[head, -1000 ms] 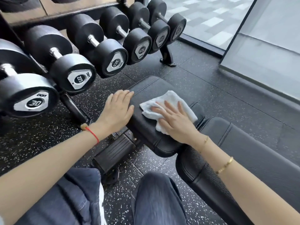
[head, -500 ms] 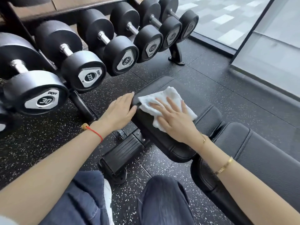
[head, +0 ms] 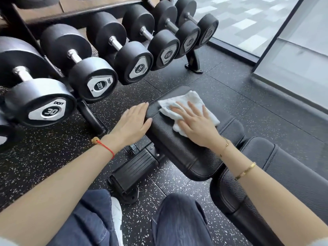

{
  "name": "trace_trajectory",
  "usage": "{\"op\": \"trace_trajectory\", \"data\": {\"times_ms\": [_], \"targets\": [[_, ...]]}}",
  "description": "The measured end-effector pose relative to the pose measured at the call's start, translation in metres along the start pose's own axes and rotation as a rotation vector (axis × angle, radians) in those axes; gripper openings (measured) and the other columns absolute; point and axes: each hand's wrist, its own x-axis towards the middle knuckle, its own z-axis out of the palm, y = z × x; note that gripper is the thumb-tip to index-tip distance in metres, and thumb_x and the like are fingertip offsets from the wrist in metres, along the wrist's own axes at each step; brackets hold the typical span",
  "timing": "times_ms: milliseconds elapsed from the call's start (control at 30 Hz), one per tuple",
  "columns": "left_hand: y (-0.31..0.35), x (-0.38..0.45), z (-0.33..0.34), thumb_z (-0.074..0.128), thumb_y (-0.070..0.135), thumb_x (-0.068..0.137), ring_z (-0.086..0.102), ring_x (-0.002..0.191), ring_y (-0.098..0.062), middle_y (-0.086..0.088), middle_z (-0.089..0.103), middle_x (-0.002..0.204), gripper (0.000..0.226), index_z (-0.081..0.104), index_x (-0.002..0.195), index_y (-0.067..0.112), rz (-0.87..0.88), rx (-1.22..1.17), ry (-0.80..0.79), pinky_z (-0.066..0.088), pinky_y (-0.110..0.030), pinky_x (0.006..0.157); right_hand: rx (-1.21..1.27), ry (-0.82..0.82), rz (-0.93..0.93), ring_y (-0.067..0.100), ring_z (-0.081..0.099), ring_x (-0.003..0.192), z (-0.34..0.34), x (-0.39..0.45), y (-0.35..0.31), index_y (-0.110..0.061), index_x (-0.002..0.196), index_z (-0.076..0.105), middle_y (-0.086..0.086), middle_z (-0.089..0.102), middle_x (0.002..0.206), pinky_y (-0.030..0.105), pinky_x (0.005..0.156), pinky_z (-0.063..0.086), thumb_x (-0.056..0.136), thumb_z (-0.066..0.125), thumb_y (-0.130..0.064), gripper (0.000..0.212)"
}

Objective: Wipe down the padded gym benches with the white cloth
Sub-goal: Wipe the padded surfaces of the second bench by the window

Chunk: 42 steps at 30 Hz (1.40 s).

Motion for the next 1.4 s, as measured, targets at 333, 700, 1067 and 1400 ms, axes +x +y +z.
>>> {"op": "trace_trajectory", "data": {"times_ms": [333, 700, 1067, 1400], "targets": [[0.015, 0.000, 0.003, 0.034, 0.029, 0.103, 0.021, 0.147, -0.023, -0.009, 0.025, 0.159, 0.056, 0.021, 0.154, 0.010, 0.089, 0.057, 0.042, 0.018, -0.044, 0.121, -0.009, 0.003, 0.225, 0.027, 0.001, 0.153, -0.012, 0.003, 0.001, -0.041, 0.156, 0.011, -0.015, 0.008, 0.165, 0.061, 0.118, -0.002, 0.106, 0.022, -0.040, 0.052], [0.031, -0.002, 0.014, 0.032, 0.034, 0.104, 0.013, 0.150, -0.025, -0.009, 0.021, 0.160, 0.057, 0.020, 0.155, 0.011, 0.149, 0.088, 0.044, 0.010, -0.044, 0.124, -0.021, 0.012, 0.401, 0.027, -0.002, 0.153, -0.018, -0.052, 0.026, -0.036, 0.157, 0.009, -0.018, 0.006, 0.165, 0.059, 0.119, -0.002, 0.106, 0.023, -0.038, 0.053], [0.045, 0.002, 0.024, 0.032, 0.036, 0.103, 0.016, 0.148, -0.031, -0.017, 0.024, 0.156, 0.058, 0.023, 0.153, 0.009, 0.162, 0.146, 0.060, 0.010, -0.049, 0.123, -0.041, -0.063, 0.185, 0.026, -0.012, 0.152, -0.002, -0.136, -0.023, -0.044, 0.155, 0.001, -0.021, -0.002, 0.164, 0.055, 0.120, -0.007, 0.099, 0.008, -0.046, 0.057], [0.046, 0.003, 0.022, 0.034, 0.037, 0.102, 0.018, 0.146, -0.032, -0.017, 0.026, 0.154, 0.059, 0.025, 0.152, 0.008, 0.166, 0.137, 0.052, 0.011, -0.049, 0.122, 0.016, 0.044, 0.375, 0.028, -0.001, 0.153, -0.016, -0.064, 0.023, -0.039, 0.156, 0.013, -0.016, 0.009, 0.165, 0.059, 0.119, -0.004, 0.106, 0.023, -0.039, 0.051]]}}
